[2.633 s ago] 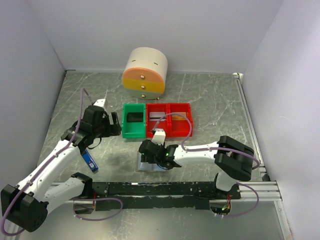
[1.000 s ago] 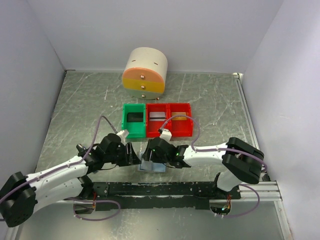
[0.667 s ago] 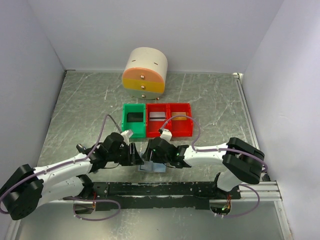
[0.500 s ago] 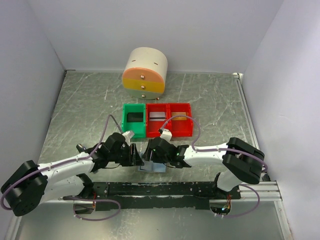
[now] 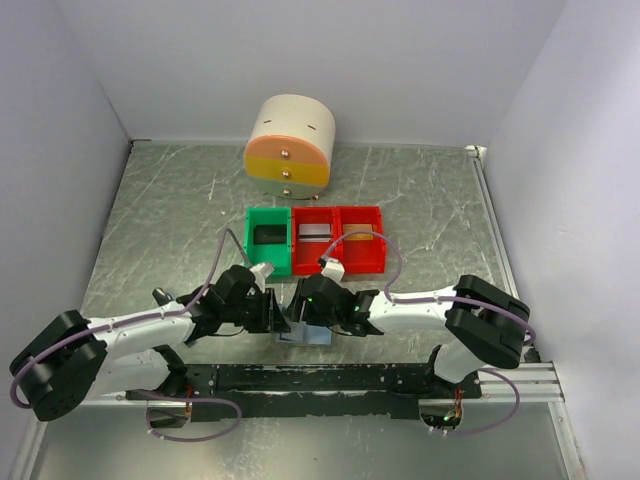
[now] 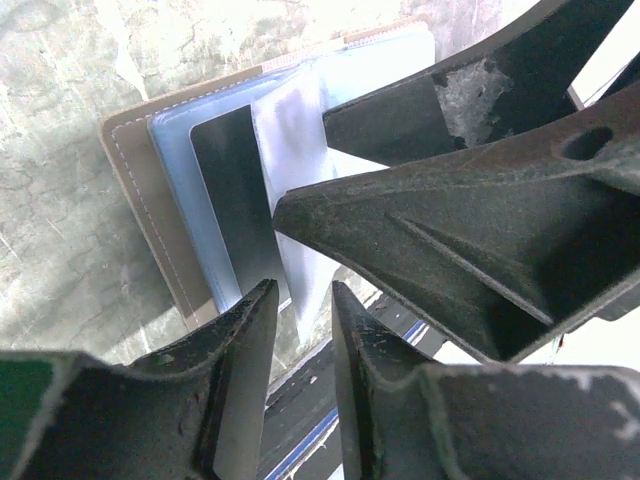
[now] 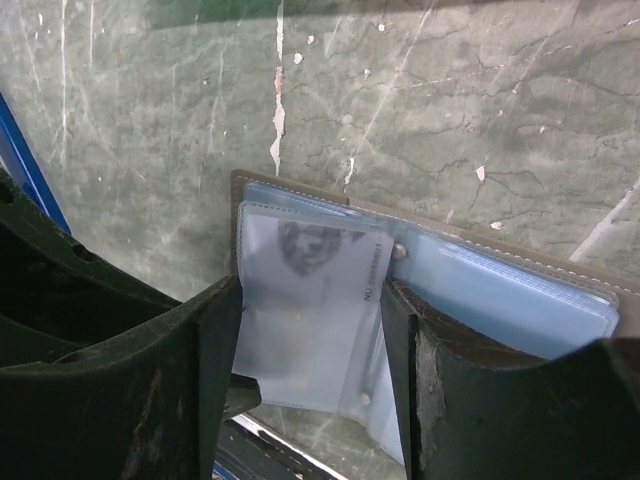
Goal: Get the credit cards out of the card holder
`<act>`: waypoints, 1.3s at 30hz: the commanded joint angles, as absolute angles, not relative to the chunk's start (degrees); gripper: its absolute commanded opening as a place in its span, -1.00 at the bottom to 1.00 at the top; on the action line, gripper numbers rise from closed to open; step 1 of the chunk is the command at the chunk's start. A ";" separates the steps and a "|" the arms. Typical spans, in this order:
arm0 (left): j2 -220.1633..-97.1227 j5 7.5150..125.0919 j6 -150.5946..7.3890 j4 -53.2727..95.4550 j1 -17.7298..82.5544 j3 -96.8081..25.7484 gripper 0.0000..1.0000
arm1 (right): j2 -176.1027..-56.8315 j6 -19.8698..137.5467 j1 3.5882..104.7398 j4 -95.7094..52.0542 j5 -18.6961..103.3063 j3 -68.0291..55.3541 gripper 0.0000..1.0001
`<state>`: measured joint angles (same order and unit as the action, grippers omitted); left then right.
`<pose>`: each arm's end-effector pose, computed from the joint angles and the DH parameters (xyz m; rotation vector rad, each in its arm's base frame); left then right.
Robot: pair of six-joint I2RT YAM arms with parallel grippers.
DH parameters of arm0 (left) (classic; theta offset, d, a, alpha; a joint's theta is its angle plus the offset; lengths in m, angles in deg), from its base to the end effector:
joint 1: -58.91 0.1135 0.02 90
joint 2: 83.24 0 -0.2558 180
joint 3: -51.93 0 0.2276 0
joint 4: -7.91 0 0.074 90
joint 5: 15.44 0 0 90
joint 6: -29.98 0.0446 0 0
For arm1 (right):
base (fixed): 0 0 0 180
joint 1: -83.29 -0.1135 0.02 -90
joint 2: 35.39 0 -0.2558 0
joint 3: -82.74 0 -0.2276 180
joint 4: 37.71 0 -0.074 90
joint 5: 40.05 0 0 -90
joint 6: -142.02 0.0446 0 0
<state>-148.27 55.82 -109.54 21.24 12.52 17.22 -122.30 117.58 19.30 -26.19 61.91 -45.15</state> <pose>0.1225 -0.1493 0.1503 0.1129 2.6116 -1.1171 0.1286 0.2425 0.1540 0.1403 2.5181 0.8011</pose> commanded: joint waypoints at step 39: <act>-163.86 53.25 -108.09 17.59 3.43 2.78 0.24 | -92.27 123.56 23.64 -10.08 70.93 -55.43 0.45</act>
